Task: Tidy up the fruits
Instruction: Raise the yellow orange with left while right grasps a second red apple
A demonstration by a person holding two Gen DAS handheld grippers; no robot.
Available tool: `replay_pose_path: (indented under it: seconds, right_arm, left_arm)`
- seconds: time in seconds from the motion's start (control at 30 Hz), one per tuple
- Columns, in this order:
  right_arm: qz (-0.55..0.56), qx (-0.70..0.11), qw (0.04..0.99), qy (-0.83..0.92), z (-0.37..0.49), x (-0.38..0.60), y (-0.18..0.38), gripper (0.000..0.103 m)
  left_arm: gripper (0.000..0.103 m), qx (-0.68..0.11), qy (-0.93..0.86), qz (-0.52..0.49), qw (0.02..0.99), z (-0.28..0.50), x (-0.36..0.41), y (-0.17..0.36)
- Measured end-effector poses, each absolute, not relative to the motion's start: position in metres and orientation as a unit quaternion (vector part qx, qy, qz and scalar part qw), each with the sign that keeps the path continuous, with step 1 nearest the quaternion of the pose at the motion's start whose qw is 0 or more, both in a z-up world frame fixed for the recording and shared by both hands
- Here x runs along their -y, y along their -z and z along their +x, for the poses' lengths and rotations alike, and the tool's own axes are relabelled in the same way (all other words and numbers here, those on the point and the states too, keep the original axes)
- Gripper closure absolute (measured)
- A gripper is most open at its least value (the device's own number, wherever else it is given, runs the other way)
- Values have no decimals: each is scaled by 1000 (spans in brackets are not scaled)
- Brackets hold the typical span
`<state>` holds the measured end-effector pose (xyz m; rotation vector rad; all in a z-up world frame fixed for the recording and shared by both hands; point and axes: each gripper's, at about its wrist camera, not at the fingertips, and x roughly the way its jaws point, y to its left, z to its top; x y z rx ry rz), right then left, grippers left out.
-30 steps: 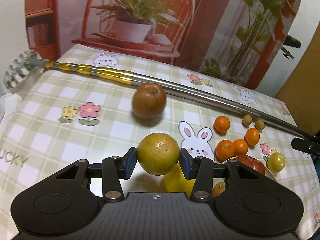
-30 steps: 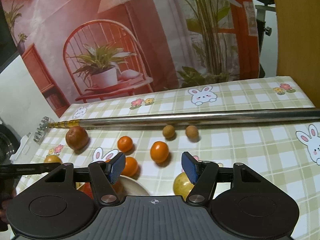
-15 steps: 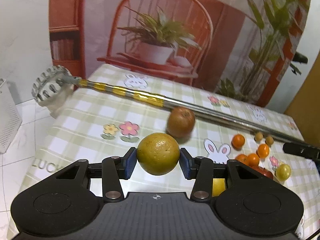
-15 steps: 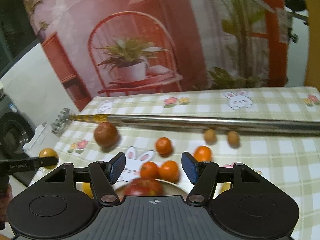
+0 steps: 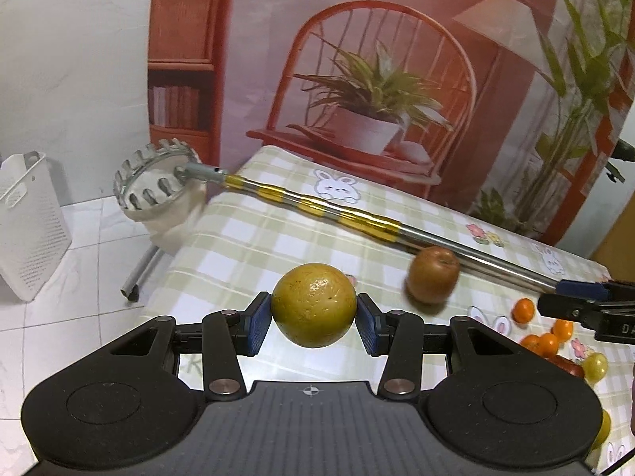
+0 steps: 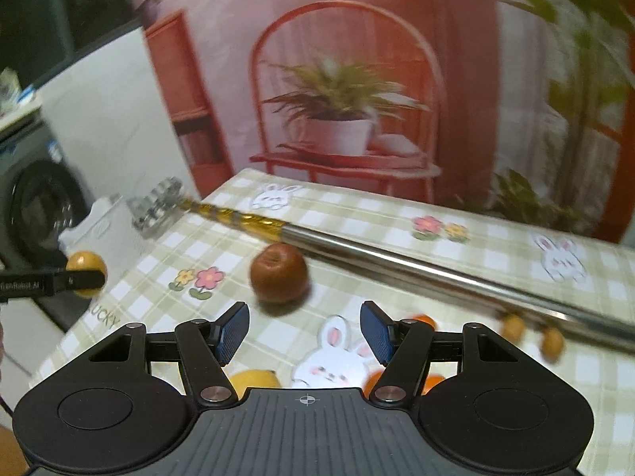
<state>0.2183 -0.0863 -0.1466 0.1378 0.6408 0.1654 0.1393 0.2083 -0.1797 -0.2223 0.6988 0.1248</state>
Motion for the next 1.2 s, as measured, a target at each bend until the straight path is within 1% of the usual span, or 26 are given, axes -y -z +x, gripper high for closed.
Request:
replay_pose_path:
  seconds: [0.23, 0.4, 0.6, 0.67, 0.97, 1.07, 1.2]
  right_arm:
    - [25, -317, 943, -97, 266, 44, 153, 44]
    - [49, -335, 937, -88, 310, 35, 168, 43]
    - [58, -368, 926, -62, 353, 32, 187, 39]
    - [60, -385, 920, -52, 365, 32, 194, 39]
    - [77, -423, 902, -46, 389, 25, 212, 37]
    - [79, -435, 896, -41, 393, 24, 215, 40]
    - [97, -449, 888, -32, 397, 25, 222, 40]
  left_arm:
    - [55, -336, -83, -123, 930, 137, -229, 190]
    - [55, -335, -95, -140, 927, 136, -240, 197]
    - [55, -338, -95, -150, 924, 139, -244, 204]
    - [55, -339, -93, -151, 924, 141, -244, 206]
    - [55, -347, -91, -154, 921, 145, -243, 212]
    - [55, -348, -91, -154, 920, 145, -242, 212]
    - [55, -350, -90, -154, 919, 144, -241, 213]
